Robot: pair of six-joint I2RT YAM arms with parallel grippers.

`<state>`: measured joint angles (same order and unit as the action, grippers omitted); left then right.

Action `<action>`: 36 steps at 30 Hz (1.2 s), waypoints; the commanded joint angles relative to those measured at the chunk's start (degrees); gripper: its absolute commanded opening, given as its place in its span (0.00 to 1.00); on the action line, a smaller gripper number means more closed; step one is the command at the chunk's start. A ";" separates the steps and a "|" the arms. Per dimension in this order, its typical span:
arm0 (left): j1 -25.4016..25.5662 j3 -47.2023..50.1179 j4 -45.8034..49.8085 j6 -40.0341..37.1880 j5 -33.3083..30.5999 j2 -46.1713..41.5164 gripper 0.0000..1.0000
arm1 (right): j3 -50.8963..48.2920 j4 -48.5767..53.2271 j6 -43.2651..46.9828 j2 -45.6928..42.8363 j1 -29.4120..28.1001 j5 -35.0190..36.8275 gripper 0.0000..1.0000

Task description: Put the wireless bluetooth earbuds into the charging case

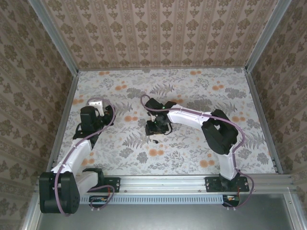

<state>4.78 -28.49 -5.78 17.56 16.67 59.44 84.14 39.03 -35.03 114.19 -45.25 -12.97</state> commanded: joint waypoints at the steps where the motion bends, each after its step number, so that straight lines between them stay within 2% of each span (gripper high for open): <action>1: 0.06 -1.30 -0.24 -0.40 0.73 0.61 0.11 | 1.53 0.21 -1.69 1.90 0.06 -1.82 0.42; 11: -0.06 -1.61 -0.20 -0.62 0.46 0.95 0.11 | 2.07 -0.73 -2.37 5.60 -1.67 -4.67 0.41; 22: -0.08 -1.46 -0.20 -0.78 0.30 0.94 0.11 | 0.51 0.96 -0.70 4.85 -3.54 -6.71 0.38; 36: -0.04 -0.86 -0.11 -0.82 0.30 0.56 0.11 | 0.75 8.88 3.40 2.77 -5.10 -7.29 0.37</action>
<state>4.78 -28.51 -5.74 17.56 16.67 60.07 84.75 43.40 -33.54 119.11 -49.84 -18.94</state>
